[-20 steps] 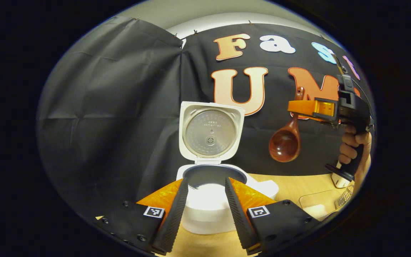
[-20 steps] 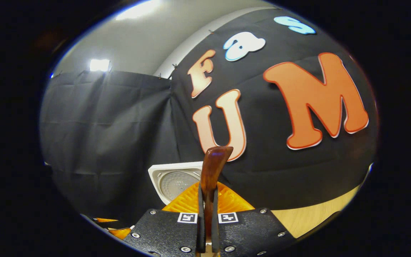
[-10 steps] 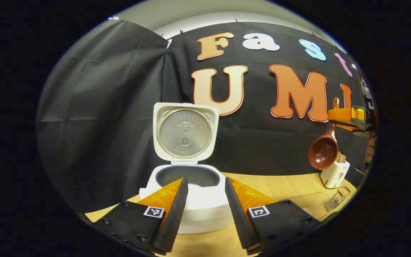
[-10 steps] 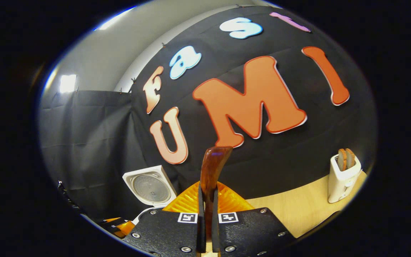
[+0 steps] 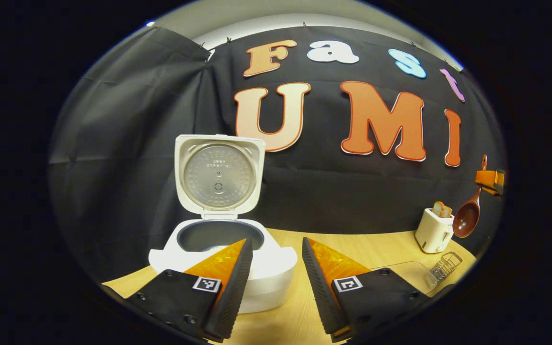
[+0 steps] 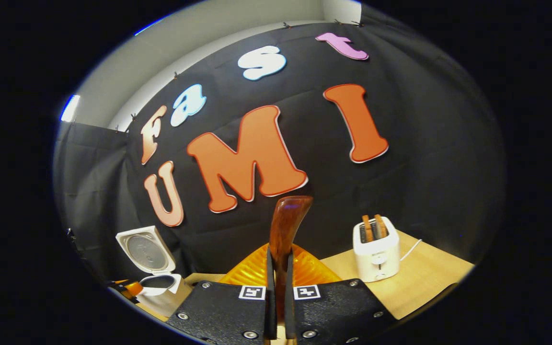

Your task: Close the left gripper, press the button to open the rice cooker; take a wooden spoon from the chopstick holder with the right hand, scoop a spoonful of rice and pour it into the rice cooker, then put the wooden spoon back into the chopstick holder.

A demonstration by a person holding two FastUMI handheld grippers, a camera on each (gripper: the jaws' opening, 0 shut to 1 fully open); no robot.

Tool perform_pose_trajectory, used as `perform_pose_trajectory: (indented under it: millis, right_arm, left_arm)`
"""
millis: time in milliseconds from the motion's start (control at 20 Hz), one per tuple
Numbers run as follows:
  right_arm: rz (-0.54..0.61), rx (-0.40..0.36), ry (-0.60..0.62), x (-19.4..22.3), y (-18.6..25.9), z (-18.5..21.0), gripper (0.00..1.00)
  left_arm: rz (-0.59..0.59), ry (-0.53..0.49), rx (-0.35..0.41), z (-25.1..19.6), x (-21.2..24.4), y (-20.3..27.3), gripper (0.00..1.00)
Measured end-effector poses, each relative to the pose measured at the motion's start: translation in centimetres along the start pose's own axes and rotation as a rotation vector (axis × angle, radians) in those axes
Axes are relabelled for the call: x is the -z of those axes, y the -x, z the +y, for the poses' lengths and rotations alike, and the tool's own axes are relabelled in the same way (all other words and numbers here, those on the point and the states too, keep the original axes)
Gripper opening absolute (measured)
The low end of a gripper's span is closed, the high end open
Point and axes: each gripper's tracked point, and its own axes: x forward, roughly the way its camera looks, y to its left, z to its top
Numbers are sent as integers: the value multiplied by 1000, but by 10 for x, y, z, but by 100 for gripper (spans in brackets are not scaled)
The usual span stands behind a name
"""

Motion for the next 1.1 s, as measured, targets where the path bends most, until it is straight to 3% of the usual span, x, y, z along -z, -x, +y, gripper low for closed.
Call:
perform_pose_trajectory:
  millis: [350, 750, 800, 1100]
  right_arm:
    - [42, 130, 40, 42, 15, -71, 7]
    - [143, 181, -28, 115, -6, -94, 7]
    - [110, 195, -39, 111, -10, -99, 7]
    - [161, 231, -39, 143, -6, -109, 7]
  left_arm:
    - [-8, -26, 28, -27, -5, -6, 70]
    - [-49, -43, 20, -33, -23, -6, 69]
    - [-50, -42, 20, -32, -23, -6, 69]
    - [-44, -45, -1, -24, -23, -11, 70]
